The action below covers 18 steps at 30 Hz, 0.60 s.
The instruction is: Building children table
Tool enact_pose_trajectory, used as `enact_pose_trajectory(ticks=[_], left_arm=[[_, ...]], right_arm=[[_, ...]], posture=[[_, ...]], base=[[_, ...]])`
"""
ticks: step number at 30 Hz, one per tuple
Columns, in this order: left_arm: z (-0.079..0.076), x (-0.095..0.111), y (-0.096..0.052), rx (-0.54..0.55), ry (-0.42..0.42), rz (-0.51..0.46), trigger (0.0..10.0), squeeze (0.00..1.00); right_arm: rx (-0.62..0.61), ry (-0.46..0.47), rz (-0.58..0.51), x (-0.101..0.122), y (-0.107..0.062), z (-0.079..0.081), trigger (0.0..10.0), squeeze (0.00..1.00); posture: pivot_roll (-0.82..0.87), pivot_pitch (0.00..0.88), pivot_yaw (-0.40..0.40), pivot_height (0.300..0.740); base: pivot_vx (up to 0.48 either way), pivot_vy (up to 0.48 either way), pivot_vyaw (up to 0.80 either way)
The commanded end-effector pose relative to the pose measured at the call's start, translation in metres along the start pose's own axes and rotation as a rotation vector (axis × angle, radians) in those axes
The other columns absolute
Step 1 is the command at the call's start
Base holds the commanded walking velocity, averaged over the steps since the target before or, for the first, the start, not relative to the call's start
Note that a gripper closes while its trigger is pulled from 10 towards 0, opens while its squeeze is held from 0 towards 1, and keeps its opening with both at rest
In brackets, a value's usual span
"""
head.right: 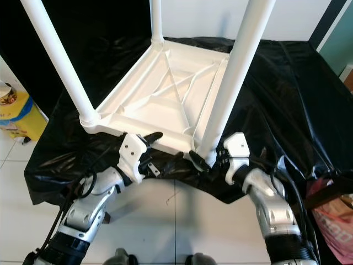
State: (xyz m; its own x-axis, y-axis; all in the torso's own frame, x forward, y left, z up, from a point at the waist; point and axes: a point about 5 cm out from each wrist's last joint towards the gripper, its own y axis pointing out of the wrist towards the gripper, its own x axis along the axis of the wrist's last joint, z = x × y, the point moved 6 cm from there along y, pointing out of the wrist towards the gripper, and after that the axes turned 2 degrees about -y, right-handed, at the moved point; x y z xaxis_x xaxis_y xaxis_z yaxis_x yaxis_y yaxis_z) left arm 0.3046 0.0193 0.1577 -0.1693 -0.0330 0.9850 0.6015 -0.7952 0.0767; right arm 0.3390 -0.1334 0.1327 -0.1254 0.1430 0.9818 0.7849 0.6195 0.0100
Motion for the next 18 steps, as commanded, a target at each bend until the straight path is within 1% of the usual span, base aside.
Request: enact_pose_trajectory(ticks=[1, 2, 7, 13, 14, 15, 18], left_arm=[[-0.0031, -0.002, 0.0, -0.011, -0.002, 0.003, 10.0, 0.0], [-0.0028, -0.002, -0.0008, -0.011, -0.001, 0.004, 10.0, 0.0], [-0.0014, -0.0022, -0.0022, -0.005, 0.003, 0.005, 10.0, 0.0], [-0.0031, -0.0023, -0.0015, -0.003, -0.001, 0.003, 10.0, 0.0], [-0.0033, -0.0021, -0.0014, -0.004, -0.002, 0.002, 10.0, 0.0], [-0.0031, -0.0021, -0.001, -0.005, -0.002, 0.002, 10.0, 0.0], [-0.0022, -0.0019, -0.0005, -0.005, -0.001, 0.002, 10.0, 0.0]], right_arm=[[0.033, -0.007, 0.028, -0.0098, 0.0033, 0.0073, 1.3, 0.0], [0.037, -0.014, 0.027, -0.0102, 0.0062, 0.0086, 0.0, 0.0], [0.066, -0.012, 0.024, -0.0107, 0.0089, 0.0105, 0.0, 0.0], [0.061, -0.013, 0.026, -0.0153, 0.0079, 0.0101, 0.0, 0.0], [0.054, -0.014, 0.026, -0.0161, 0.0082, 0.0093, 3.7, 0.0], [0.037, -0.01, 0.028, -0.017, 0.0085, 0.0087, 10.0, 0.0], [0.009, -0.007, 0.027, -0.0179, 0.0093, 0.0087, 10.0, 0.0]], posture=[[-0.01, 0.038, -0.044, 0.74], [-0.01, 0.037, -0.045, 0.74], [0.0, 0.034, -0.049, 0.74], [0.0, 0.033, -0.047, 0.74], [-0.01, 0.036, -0.046, 0.74], [-0.01, 0.036, -0.044, 0.74], [-0.01, 0.038, -0.042, 0.74]], base=[[0.0, 0.0, 0.0], [0.0, 0.0, 0.0], [0.0, 0.0, 0.0], [0.0, 0.0, 0.0], [0.0, 0.0, 0.0], [0.0, 0.0, 0.0], [0.0, 0.0, 0.0]])
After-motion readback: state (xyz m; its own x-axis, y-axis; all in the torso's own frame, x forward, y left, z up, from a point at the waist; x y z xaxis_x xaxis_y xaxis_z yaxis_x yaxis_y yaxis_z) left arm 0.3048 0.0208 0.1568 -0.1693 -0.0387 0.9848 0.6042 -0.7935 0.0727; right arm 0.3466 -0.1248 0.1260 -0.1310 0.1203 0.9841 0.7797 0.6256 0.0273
